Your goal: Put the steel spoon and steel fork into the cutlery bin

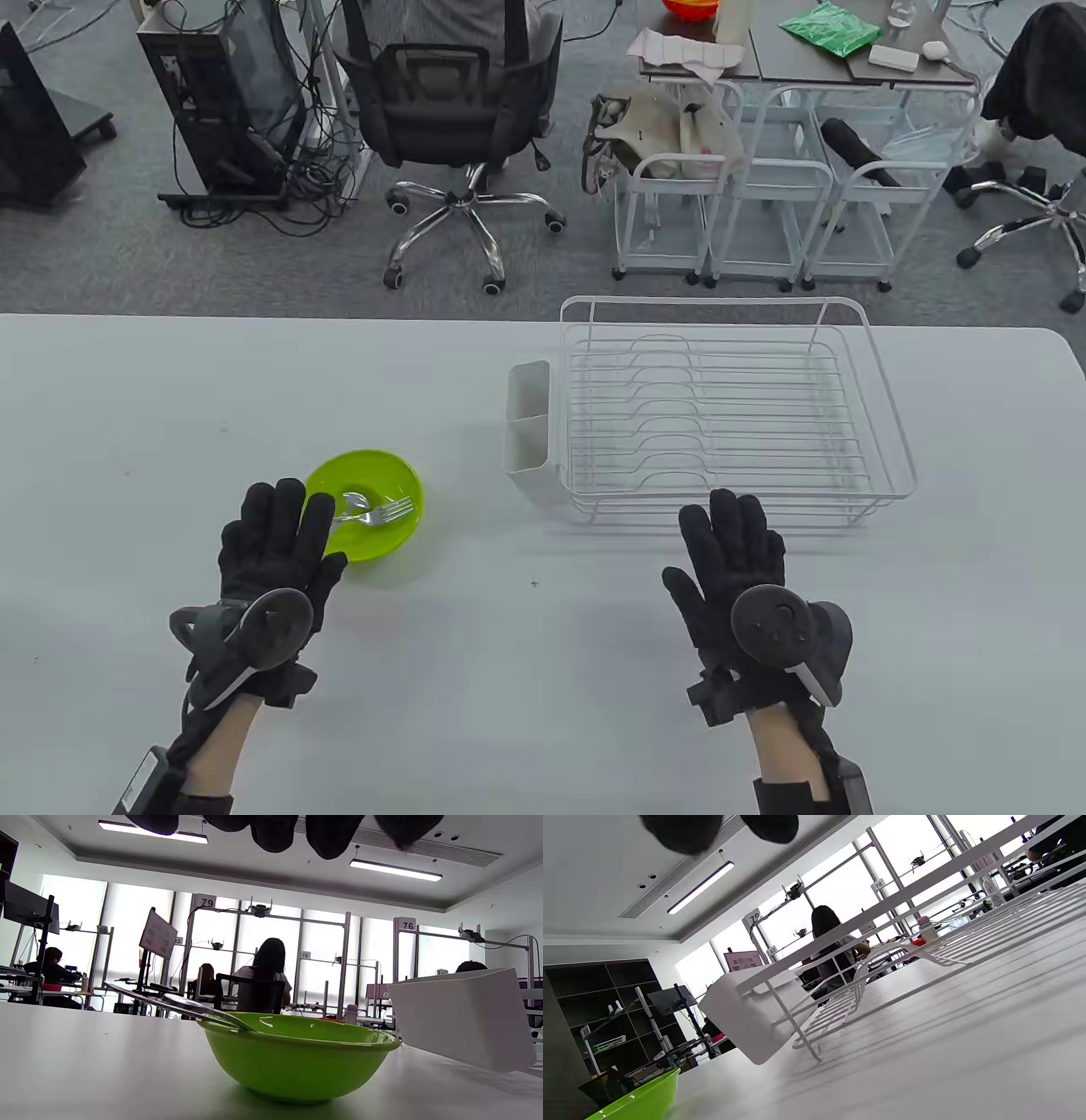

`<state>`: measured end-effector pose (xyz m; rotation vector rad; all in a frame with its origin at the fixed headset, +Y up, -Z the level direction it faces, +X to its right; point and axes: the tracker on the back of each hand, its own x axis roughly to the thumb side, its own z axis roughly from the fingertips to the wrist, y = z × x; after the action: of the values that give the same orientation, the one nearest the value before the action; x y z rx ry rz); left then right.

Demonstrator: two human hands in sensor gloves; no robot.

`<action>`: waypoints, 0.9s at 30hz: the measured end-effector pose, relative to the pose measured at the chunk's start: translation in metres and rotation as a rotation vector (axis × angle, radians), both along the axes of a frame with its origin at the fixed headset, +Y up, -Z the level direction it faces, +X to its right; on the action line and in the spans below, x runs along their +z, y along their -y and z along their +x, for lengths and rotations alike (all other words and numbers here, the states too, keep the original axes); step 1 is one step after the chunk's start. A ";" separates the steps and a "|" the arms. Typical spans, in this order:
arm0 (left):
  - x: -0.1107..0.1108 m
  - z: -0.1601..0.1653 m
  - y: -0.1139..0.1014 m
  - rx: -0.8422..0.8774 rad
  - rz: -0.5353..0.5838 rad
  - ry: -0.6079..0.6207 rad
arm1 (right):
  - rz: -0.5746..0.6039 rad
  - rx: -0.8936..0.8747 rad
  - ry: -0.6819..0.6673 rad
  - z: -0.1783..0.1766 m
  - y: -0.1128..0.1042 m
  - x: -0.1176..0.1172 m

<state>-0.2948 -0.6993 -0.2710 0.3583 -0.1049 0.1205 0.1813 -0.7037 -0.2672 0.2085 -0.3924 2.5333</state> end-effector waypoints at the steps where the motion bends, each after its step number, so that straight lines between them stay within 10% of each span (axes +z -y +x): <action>1: 0.000 0.000 0.000 -0.010 0.000 0.000 | -0.004 -0.001 -0.001 0.000 0.001 0.000; 27: -0.005 -0.029 -0.003 0.036 -0.011 -0.078 | -0.012 -0.039 0.004 0.005 0.000 0.000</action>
<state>-0.3238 -0.6962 -0.2764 0.3535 -0.0205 0.1423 0.1862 -0.7038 -0.2674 0.1890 -0.3787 2.4979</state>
